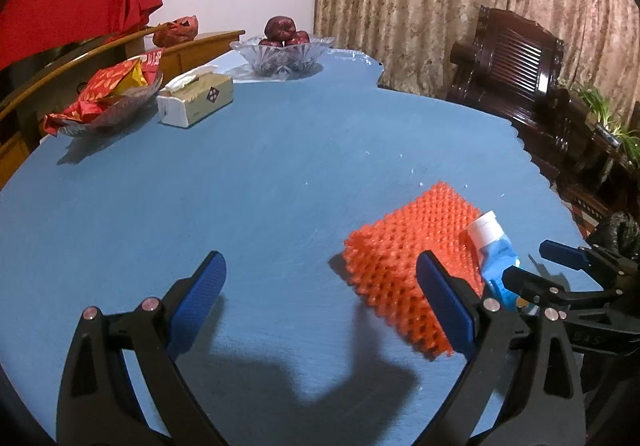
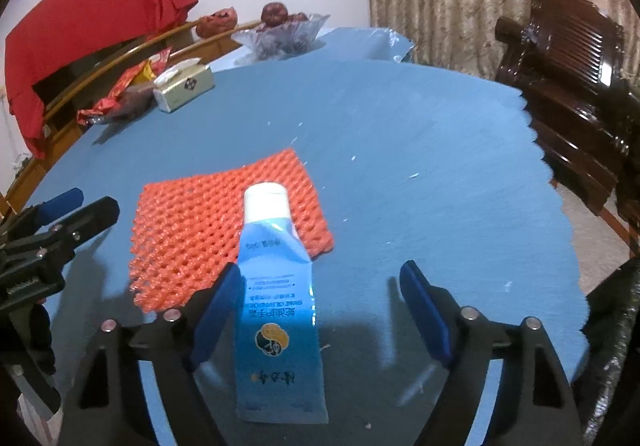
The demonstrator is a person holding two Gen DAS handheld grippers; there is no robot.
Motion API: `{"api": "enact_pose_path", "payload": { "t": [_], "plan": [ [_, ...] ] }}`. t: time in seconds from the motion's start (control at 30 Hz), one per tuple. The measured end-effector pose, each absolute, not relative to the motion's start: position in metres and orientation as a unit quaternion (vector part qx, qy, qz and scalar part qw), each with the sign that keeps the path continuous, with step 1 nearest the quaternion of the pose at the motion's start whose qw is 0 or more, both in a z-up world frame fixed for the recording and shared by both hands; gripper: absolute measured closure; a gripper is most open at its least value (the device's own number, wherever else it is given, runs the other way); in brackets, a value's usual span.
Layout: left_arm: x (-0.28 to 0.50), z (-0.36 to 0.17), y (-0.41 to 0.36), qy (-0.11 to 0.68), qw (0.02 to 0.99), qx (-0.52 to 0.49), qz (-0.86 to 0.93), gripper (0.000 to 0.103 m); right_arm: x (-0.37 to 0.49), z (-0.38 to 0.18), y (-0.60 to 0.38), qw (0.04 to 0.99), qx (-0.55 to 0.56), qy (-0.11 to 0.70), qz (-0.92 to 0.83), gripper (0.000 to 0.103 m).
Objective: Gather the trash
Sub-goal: 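Grasp the blue toothpaste tube with the right tool while the left tool grasps the orange mesh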
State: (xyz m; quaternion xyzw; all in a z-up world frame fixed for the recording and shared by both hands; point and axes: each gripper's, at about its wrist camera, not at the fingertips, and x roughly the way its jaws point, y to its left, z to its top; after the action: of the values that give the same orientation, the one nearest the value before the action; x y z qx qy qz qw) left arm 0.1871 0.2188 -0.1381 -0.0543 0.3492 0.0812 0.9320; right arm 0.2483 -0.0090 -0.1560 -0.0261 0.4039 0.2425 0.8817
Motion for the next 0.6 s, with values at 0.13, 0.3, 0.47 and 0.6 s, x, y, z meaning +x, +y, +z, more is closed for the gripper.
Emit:
{"api": "enact_pose_path", "payload": {
  "t": [0.13, 0.3, 0.47, 0.6],
  "plan": [
    [0.188, -0.143, 0.222, 0.354, 0.929, -0.062, 0.086, 0.010, 0.251, -0.160, -0.003, 0.871, -0.032, 0.416, 0.259, 0.037],
    [0.190, -0.146, 0.221, 0.358, 0.928, -0.065, 0.085, 0.010, 0.247, -0.161, 0.005, 0.863, -0.038, 0.420, 0.278, 0.048],
    [0.190, -0.147, 0.220, 0.358, 0.928, -0.066, 0.085, 0.010, 0.243, -0.158, 0.010, 0.860, -0.037, 0.418, 0.289, 0.064],
    [0.188, -0.146, 0.220, 0.357, 0.928, -0.067, 0.088, 0.010, 0.238, -0.153, 0.007, 0.863, -0.028, 0.413, 0.288, 0.077]
  ]
}}
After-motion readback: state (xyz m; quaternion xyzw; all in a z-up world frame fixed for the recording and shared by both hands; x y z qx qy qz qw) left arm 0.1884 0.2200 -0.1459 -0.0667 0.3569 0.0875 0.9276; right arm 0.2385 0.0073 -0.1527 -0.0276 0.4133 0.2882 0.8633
